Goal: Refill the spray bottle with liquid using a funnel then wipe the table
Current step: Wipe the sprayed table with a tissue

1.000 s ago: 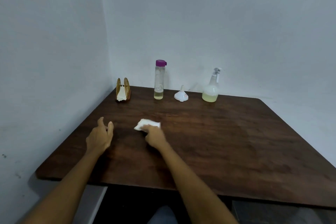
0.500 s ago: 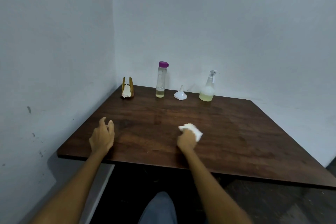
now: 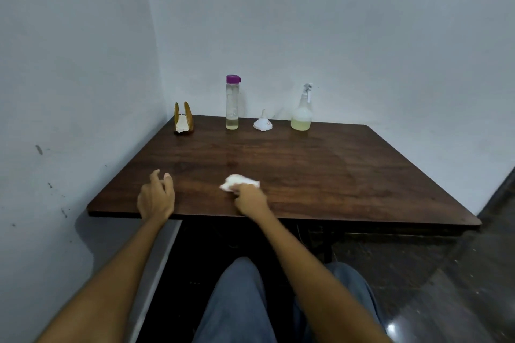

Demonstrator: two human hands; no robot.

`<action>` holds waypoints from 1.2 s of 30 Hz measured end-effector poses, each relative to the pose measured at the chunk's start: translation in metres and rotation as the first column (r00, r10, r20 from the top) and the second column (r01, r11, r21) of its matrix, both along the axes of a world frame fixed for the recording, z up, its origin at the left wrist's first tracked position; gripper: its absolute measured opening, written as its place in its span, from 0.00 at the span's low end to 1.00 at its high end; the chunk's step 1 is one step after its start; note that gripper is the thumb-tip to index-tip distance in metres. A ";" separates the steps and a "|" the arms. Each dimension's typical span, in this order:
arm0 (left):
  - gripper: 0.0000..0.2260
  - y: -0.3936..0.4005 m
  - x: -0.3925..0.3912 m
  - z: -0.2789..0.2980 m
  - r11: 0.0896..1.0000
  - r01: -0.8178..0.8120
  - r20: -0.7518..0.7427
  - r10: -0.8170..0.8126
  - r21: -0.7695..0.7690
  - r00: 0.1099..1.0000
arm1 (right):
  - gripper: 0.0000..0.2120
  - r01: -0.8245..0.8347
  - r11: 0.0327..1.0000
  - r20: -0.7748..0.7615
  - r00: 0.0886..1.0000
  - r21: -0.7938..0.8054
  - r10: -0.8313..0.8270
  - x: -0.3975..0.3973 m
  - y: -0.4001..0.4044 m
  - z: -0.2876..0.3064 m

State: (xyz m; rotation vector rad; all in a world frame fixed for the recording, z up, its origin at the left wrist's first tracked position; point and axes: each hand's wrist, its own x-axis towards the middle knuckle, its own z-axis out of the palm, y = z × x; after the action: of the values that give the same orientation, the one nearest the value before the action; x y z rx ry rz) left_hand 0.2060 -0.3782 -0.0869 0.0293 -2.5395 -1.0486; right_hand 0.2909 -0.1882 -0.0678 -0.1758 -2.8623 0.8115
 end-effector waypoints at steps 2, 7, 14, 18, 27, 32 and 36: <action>0.20 0.006 0.006 0.001 1.000 0.020 -0.005 -0.020 0.003 1.000 | 0.22 0.184 0.981 -0.038 0.983 0.058 -0.182 0.023 0.049 -0.003; 0.20 0.006 0.015 0.002 0.999 0.034 0.007 -0.034 0.023 0.999 | 0.14 0.585 0.783 -0.109 0.810 0.211 -0.576 0.052 0.094 -0.007; 0.20 0.000 0.019 -0.003 0.999 0.010 0.024 -0.011 0.043 1.000 | 0.15 0.343 0.926 -0.039 0.939 0.156 -0.341 0.016 -0.029 -0.002; 0.20 0.002 0.021 -0.003 0.999 -0.020 0.035 0.019 0.032 0.999 | 0.19 -0.089 0.986 0.033 0.996 0.138 0.085 0.012 -0.094 -0.010; 0.19 0.032 0.029 -0.001 0.993 0.057 -0.062 -0.064 -0.100 0.996 | 0.20 0.251 0.968 -0.046 0.967 0.021 -0.249 0.054 0.075 -0.009; 0.20 0.030 0.021 0.001 0.991 0.056 -0.036 -0.061 -0.123 0.998 | 0.15 0.721 0.689 -0.049 0.693 0.069 -0.720 0.093 0.179 -0.005; 0.20 0.030 0.015 0.005 0.991 0.057 -0.021 -0.060 -0.121 0.998 | 0.14 0.766 0.627 0.011 0.632 0.143 -0.775 0.060 0.146 0.007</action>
State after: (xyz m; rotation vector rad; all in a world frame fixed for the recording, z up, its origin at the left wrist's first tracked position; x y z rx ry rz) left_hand 0.2209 -0.3480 -0.0820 -0.0912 -2.5901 -0.9094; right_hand 0.3508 -0.0420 -0.0607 -1.3358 -2.4519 0.4247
